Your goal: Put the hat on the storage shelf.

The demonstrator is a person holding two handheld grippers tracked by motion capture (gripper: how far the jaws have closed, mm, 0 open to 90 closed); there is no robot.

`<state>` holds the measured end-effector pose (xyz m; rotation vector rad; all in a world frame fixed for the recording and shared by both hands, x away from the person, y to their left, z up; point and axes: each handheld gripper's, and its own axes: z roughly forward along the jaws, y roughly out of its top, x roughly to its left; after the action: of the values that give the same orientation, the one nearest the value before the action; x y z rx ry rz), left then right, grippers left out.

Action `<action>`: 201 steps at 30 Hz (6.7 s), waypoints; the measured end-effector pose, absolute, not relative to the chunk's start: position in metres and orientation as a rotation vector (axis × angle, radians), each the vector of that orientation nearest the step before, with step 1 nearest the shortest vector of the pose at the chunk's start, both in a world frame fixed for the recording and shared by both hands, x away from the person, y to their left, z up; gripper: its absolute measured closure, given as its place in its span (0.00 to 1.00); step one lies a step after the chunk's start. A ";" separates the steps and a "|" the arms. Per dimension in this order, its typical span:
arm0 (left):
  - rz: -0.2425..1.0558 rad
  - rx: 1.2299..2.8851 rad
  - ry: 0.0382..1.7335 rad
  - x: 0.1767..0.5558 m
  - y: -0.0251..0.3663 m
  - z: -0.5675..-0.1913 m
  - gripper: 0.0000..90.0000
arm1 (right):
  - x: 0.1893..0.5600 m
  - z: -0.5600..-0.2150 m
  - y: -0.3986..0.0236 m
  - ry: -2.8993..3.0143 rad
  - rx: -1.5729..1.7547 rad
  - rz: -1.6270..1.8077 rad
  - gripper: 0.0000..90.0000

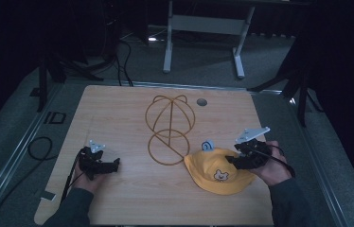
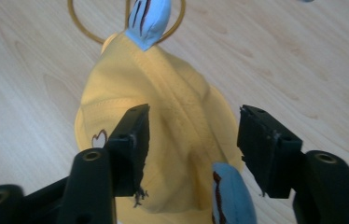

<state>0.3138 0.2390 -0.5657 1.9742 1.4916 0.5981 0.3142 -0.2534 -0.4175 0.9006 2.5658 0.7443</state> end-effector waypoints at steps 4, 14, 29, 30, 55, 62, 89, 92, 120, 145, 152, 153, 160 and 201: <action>0.598 1.974 1.491 0.314 0.239 -0.566 0.02 | 0.318 -0.418 -0.249 2.612 0.884 0.702 0.45; 0.596 1.976 1.492 0.314 0.239 -0.566 0.02 | 0.336 -0.422 -0.233 2.747 0.814 0.545 0.40; 0.598 1.971 1.492 0.314 0.239 -0.566 0.02 | 0.353 -0.426 -0.214 2.917 0.646 0.312 0.87; 0.598 1.971 1.493 0.314 0.239 -0.566 0.02 | 0.353 -0.426 -0.214 2.916 0.641 0.300 0.89; 0.598 1.975 1.491 0.314 0.239 -0.566 0.02 | 0.354 -0.398 -0.234 2.768 0.708 0.398 0.92; 0.599 1.974 1.491 0.314 0.239 -0.566 0.02 | 0.355 -0.385 -0.242 2.713 0.763 0.448 0.92; 0.597 1.972 1.494 0.314 0.239 -0.566 0.02 | 0.359 -0.351 -0.267 2.511 0.931 0.719 0.93; 0.597 1.971 1.494 0.314 0.239 -0.566 0.02 | 0.360 -0.351 -0.268 2.494 0.946 0.741 0.93; 0.598 1.971 1.493 0.314 0.239 -0.566 0.02 | 0.357 -0.316 -0.268 2.395 0.887 0.922 0.94; 0.598 1.970 1.493 0.314 0.239 -0.566 0.02 | 0.352 -0.289 -0.256 2.400 0.780 1.014 0.94; 0.598 1.970 1.493 0.314 0.239 -0.566 0.02 | 0.350 -0.282 -0.250 2.406 0.744 1.036 0.94; 0.598 1.970 1.493 0.314 0.239 -0.566 0.02 | 0.349 -0.281 -0.250 2.408 0.743 1.036 0.94; 0.598 1.970 1.493 0.314 0.239 -0.566 0.02 | 0.348 -0.278 -0.244 2.419 0.717 1.050 0.94; 0.599 1.974 1.491 0.314 0.239 -0.566 0.02 | 0.365 -0.262 -0.194 2.457 0.597 1.096 0.93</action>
<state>0.3138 0.2390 -0.5657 1.9743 1.4910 0.5993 0.3646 -0.1936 -0.2618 0.5974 2.4569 1.0960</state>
